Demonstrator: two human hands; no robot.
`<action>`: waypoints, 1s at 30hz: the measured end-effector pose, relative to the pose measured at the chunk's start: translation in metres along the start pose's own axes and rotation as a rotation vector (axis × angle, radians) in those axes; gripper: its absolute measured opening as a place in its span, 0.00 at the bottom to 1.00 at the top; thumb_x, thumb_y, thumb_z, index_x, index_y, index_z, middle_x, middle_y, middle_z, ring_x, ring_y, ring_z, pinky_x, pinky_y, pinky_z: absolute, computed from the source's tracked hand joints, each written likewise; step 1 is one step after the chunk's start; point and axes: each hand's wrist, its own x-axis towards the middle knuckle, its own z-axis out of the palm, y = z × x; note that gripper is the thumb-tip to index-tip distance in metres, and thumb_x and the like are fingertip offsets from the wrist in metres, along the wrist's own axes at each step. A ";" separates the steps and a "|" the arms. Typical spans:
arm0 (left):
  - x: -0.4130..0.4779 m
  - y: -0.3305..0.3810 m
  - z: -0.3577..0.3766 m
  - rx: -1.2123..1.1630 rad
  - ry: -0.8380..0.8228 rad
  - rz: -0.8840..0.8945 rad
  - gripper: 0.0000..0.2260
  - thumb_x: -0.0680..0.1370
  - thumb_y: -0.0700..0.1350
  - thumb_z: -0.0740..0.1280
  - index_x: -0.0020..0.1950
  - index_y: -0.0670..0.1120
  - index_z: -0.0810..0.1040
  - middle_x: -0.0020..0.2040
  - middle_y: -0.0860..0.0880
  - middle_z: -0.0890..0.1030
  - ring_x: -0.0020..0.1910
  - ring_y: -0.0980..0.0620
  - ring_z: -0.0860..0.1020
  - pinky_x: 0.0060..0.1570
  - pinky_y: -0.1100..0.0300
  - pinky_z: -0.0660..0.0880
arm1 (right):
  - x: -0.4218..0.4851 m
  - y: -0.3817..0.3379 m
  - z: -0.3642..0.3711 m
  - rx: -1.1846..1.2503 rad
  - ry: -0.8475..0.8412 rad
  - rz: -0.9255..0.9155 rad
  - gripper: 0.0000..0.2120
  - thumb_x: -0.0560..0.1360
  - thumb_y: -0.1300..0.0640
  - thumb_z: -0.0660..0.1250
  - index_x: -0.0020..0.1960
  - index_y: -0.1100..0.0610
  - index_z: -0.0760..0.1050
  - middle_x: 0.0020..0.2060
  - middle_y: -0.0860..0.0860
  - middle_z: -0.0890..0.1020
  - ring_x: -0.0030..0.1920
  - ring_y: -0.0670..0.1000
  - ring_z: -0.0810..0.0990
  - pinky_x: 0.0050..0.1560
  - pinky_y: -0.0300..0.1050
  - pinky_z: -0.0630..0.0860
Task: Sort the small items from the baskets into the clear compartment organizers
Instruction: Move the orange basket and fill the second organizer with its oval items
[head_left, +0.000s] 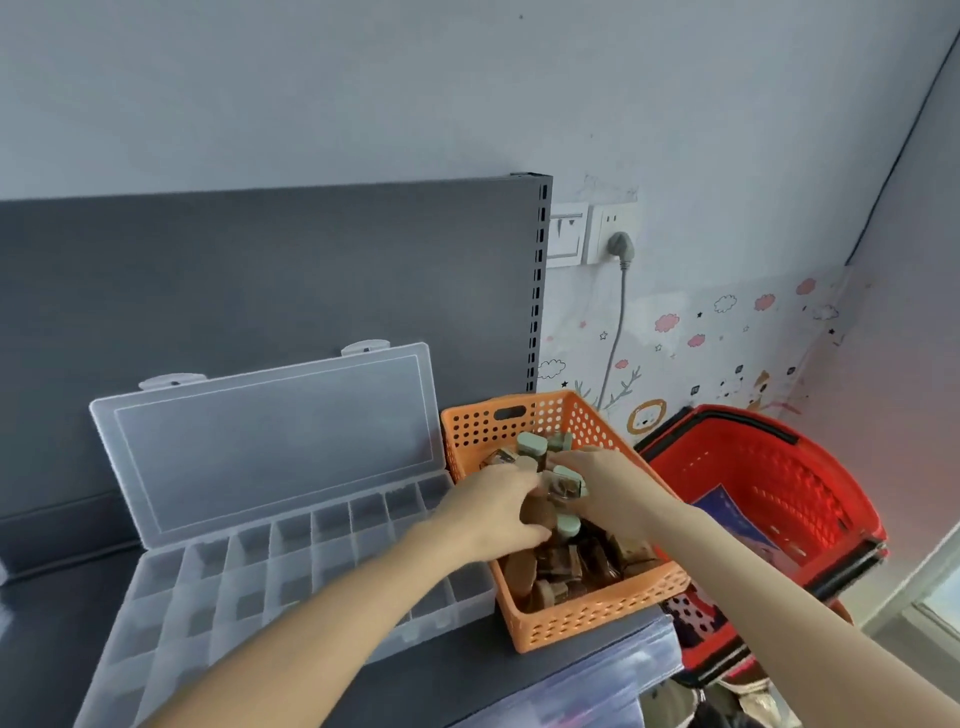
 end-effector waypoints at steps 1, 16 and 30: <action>-0.002 -0.002 -0.003 -0.057 0.046 -0.021 0.11 0.74 0.52 0.69 0.53 0.51 0.74 0.49 0.55 0.72 0.48 0.55 0.72 0.40 0.64 0.68 | 0.005 0.001 0.002 -0.010 -0.019 -0.026 0.29 0.74 0.56 0.69 0.72 0.48 0.65 0.61 0.50 0.79 0.53 0.51 0.79 0.52 0.45 0.77; -0.074 -0.063 -0.031 -0.226 0.431 -0.312 0.16 0.72 0.39 0.71 0.60 0.49 0.78 0.56 0.53 0.70 0.56 0.53 0.74 0.60 0.59 0.74 | 0.040 -0.040 0.002 0.358 0.165 -0.211 0.21 0.70 0.61 0.68 0.63 0.57 0.74 0.45 0.43 0.72 0.55 0.49 0.72 0.52 0.39 0.68; -0.209 -0.192 -0.065 -0.113 0.487 -0.581 0.12 0.74 0.54 0.71 0.55 0.52 0.77 0.51 0.56 0.76 0.48 0.56 0.76 0.48 0.62 0.74 | 0.037 -0.194 0.042 0.635 0.056 -0.211 0.14 0.72 0.47 0.71 0.52 0.53 0.78 0.42 0.47 0.82 0.43 0.46 0.80 0.43 0.40 0.79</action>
